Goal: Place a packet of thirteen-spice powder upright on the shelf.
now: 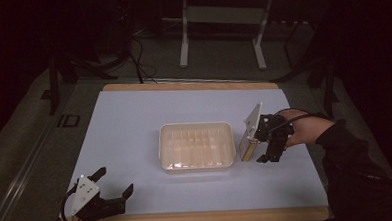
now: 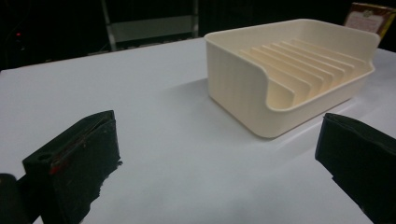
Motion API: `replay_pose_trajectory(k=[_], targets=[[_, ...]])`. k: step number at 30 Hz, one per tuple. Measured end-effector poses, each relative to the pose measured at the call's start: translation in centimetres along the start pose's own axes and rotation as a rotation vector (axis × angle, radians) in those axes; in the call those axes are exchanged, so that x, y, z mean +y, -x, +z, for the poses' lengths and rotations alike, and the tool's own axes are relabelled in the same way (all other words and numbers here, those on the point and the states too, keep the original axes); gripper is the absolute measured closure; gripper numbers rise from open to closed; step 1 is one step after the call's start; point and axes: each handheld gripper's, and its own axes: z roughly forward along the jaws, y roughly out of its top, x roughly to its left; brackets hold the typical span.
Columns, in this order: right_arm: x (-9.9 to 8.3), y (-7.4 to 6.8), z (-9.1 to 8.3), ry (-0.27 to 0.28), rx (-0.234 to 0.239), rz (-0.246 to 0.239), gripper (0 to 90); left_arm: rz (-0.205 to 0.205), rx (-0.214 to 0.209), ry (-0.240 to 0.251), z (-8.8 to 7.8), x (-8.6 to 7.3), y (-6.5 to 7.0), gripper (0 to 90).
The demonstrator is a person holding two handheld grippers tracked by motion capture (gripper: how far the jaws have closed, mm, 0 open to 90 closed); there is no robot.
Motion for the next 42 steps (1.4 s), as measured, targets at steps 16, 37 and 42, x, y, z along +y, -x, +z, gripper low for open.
replay_pose_trajectory(k=[16, 37, 42], targets=[[-0.3, 3.1, -0.9, 0.007, -0.049, 0.022, 15.0, 0.027, -0.034, 0.015, 0.0, 0.1, 0.3, 0.0], [-0.7, 6.1, 2.9, -0.028, 0.011, 0.049, 15.2, 0.017, -0.018, 0.005, -0.5, -0.1, 0.2, 0.0], [-0.9, 6.5, 3.5, -0.036, 0.020, 0.065, 15.6, 0.014, -0.015, 0.003, -0.6, -0.2, 0.1, 0.0]])
